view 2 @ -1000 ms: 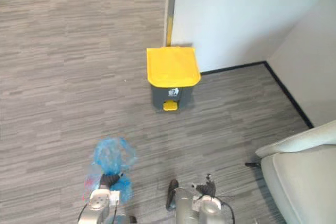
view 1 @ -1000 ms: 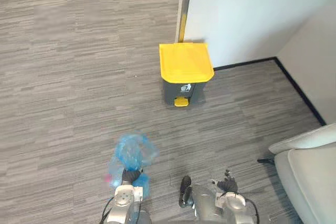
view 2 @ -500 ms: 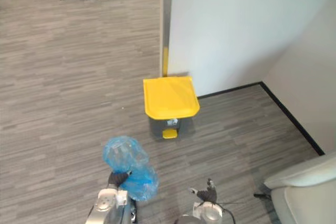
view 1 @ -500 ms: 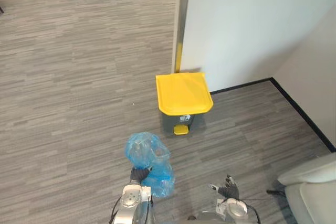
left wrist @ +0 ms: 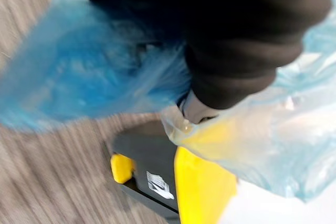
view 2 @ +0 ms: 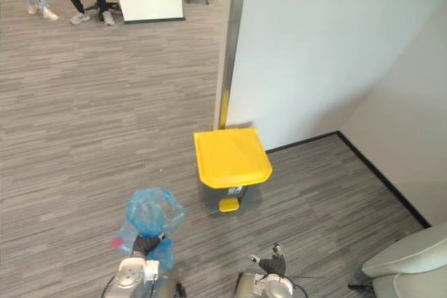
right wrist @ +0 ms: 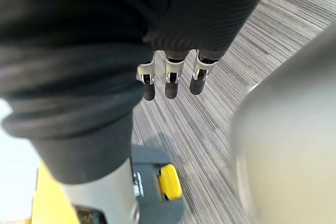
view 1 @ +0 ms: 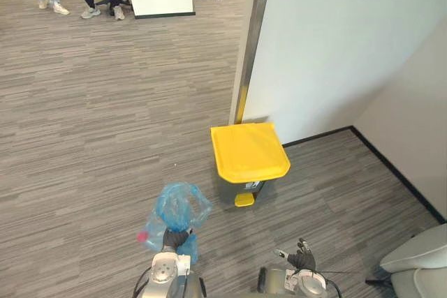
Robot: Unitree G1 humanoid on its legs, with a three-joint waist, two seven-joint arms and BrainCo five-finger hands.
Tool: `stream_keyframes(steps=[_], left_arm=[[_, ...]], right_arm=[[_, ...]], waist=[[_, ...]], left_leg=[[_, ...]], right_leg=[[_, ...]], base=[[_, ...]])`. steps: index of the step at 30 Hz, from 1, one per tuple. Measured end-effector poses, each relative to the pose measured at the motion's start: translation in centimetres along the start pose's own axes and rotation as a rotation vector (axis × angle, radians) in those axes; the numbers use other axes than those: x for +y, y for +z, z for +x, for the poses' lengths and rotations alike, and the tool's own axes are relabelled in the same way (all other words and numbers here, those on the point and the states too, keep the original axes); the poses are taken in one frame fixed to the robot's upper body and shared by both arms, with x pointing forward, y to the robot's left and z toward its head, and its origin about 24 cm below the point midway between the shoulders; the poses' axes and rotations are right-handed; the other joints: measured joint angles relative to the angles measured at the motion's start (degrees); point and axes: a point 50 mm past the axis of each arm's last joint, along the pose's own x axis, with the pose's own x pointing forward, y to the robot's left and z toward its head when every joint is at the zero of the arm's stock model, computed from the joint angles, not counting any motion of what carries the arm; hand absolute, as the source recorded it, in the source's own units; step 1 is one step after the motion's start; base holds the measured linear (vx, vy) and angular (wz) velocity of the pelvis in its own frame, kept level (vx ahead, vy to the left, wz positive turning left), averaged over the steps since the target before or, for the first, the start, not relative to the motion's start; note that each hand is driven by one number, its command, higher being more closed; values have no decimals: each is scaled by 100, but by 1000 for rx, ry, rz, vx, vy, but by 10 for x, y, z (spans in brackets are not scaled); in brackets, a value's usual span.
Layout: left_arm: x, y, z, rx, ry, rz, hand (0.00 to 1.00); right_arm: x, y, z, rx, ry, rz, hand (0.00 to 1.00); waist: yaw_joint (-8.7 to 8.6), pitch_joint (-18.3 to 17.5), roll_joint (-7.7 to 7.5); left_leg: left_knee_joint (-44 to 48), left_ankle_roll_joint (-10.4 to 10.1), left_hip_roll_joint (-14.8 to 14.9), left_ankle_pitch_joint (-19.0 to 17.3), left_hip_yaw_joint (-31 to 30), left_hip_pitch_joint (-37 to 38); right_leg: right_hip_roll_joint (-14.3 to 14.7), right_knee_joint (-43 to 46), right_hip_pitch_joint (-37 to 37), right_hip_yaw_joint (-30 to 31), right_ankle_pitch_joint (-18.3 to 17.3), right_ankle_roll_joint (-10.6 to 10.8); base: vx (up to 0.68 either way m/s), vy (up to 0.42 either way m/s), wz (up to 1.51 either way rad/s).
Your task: Gather rubbish on tea table into small bin, then transfer packed bag to large trash can.
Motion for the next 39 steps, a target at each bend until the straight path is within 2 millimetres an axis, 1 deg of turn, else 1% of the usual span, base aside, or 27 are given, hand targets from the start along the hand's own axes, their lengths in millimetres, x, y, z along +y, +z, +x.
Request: stream_keyframes(steps=[1,2,3,4,5,6,7,8,9,10,12,13,14,15,16,17,21,23,26,29,32,33,34,35,36,37,39], left_arm=[[0,3,2,-6,3,-2,100],[2,6,5,-14,11,-4,100],[3,8,7,-17,13,2,100],[1,7,10,-5,8,4,100],[0,7,10,-3,5,4,100],[0,8,11,-6,1,9,100],[0,8,11,-4,1,10,100],[0,5,10,5,0,23,100],[-2,5,10,6,-7,32,100],[-6,8,11,-3,-15,25,100],[-10,19,16,-36,-23,12,100],[-11,20,17,-40,-25,11,100],[-14,23,18,-46,-36,11,100],[-19,24,17,-47,-45,2,100],[-21,25,18,-50,-48,-3,100],[-24,26,18,-53,-51,-13,100],[-23,21,15,-38,-47,-16,100],[-19,16,13,-23,-38,-11,100],[-17,9,10,-4,-34,-8,100],[-15,4,8,11,-30,-3,100],[-15,-5,5,45,-32,2,100],[-14,-12,3,69,-30,7,100],[-13,-14,2,77,-29,8,100],[-10,-23,-3,106,-24,13,100],[-6,-31,-6,132,-13,18,100],[-3,-32,-7,136,-2,16,100],[0,-34,-7,146,12,5,100]], right_arm=[[-2,2,1,-3,-8,3,0],[-4,5,3,-12,-11,-5,0],[-5,6,4,-13,-12,-10,0],[-11,10,8,-19,-23,-26,0],[-12,15,11,-30,-24,-31,0],[-12,22,13,-48,-29,-22,0],[-15,22,13,-49,-40,-6,0],[-18,21,12,-45,-66,31,0],[-22,18,12,-35,-83,44,0],[-23,17,11,-30,-84,45,0],[-22,20,13,-38,-81,43,0],[-21,21,13,-40,-78,45,0],[-19,22,13,-37,-77,66,0],[-19,22,14,-35,-76,71,0],[-18,22,14,-34,-75,70,0],[-16,25,16,-33,-67,66,0],[-2,32,16,-58,-14,1,0],[-1,33,16,-61,-8,-5,0],[-2,26,13,-43,-10,-9,0],[1,16,9,-19,-1,-26,0],[-1,5,7,14,2,-51,0],[-5,2,7,27,1,-60,0],[-6,1,7,31,0,-64,0],[-9,-6,4,50,-3,-68,0],[-13,-12,2,69,-11,-66,0],[-11,-11,2,68,-10,-56,0],[-11,-17,-1,82,-9,-46,0]], waist=[[-2,56,58],[0,169,107],[5,250,92],[1,392,220],[7,445,306],[39,508,314],[28,526,280],[-23,566,236],[-114,555,253],[-193,482,306],[-125,471,427],[-113,477,431],[-151,485,443],[-195,481,439],[-197,479,439],[-195,475,452],[-178,349,530],[-147,262,560],[-146,172,547],[-86,48,459],[-58,-19,299],[-49,-33,244],[-50,-41,227],[-30,-86,129],[-27,-103,159],[-23,-127,125],[-29,-170,48]], left_leg=[[286,-90,110,-254,-97,-5],[793,-189,248,-630,-205,-19],[1217,-293,288,-933,-327,-22],[1680,-435,497,-1323,-539,-7],[1742,-444,558,-1402,-633,4],[1709,-487,527,-1422,-814,9],[1699,-499,487,-1419,-882,32],[1671,-502,449,-1419,-1054,180],[1699,-584,509,-1462,-1368,264],[1762,-669,601,-1505,-1579,154],[1917,-770,860,-1500,-1895,-143],[1912,-820,915,-1475,-1914,-186],[1808,-978,1016,-1396,-2025,-292],[1606,-1055,1072,-1355,-2062,-245],[1518,-1100,1081,-1330,-2069,-234],[1303,-1221,1103,-1245,-2092,-239],[824,-1257,1243,-941,-1983,-247],[745,-1257,1282,-830,-1884,-228],[592,-1211,1272,-591,-1845,53],[641,-1045,1186,-578,-1687,162],[753,-925,932,-674,-1461,206],[691,-1029,861,-767,-1325,273],[692,-1096,849,-781,-1288,268],[700,-1073,735,-732,-1205,256],[543,-1033,746,-538,-1163,257],[462,-1034,727,-444,-1108,257],[210,-975,632,-214,-1016,324]], right_leg=[[193,-1117,-2,-34,406,-6],[344,-1876,6,102,823,44],[412,-2211,31,327,1111,21],[614,-1772,5,499,1725,-446],[652,-1510,-59,495,1497,-470],[655,-709,-393,670,965,-327],[648,-383,-490,781,806,-359],[667,278,-577,1059,496,-514],[833,783,-653,1461,255,-449],[907,832,-644,1457,43,-422],[1025,869,-768,1127,-158,-601],[1033,867,-786,1056,-184,-646],[1035,857,-794,896,-228,-679],[1017,816,-766,796,-274,-720],[1015,789,-761,773,-284,-737],[1012,688,-767,726,-276,-766],[1096,248,-739,615,-135,-853],[1113,141,-663,565,-20,-959],[1110,-82,-265,491,27,-948],[1053,-312,-44,482,93,-877],[844,-353,59,591,230,-698],[762,-366,62,670,317,-558],[730,-390,65,690,377,-493],[669,-613,110,791,605,-421],[693,-927,247,825,723,-173],[651,-743,197,901,615,-101],[583,879,208,1046,155,-110]], base=[[416,-218,31],[361,-209,39],[384,-270,41],[234,-183,26],[331,-239,14],[229,-162,15],[356,-285,51],[349,-343,101],[340,-332,116],[274,-260,103],[203,-181,50],[191,-200,37],[170,-199,46],[136,-165,48],[108,-137,33],[50,-91,20],[41,-105,10],[15,-48,-5],[-5,-47,18],[-53,-4,12],[-162,90,0],[-165,105,-12],[-231,158,-23],[-253,172,-16],[-247,144,-15],[-226,106,-2],[-195,71,-5]])
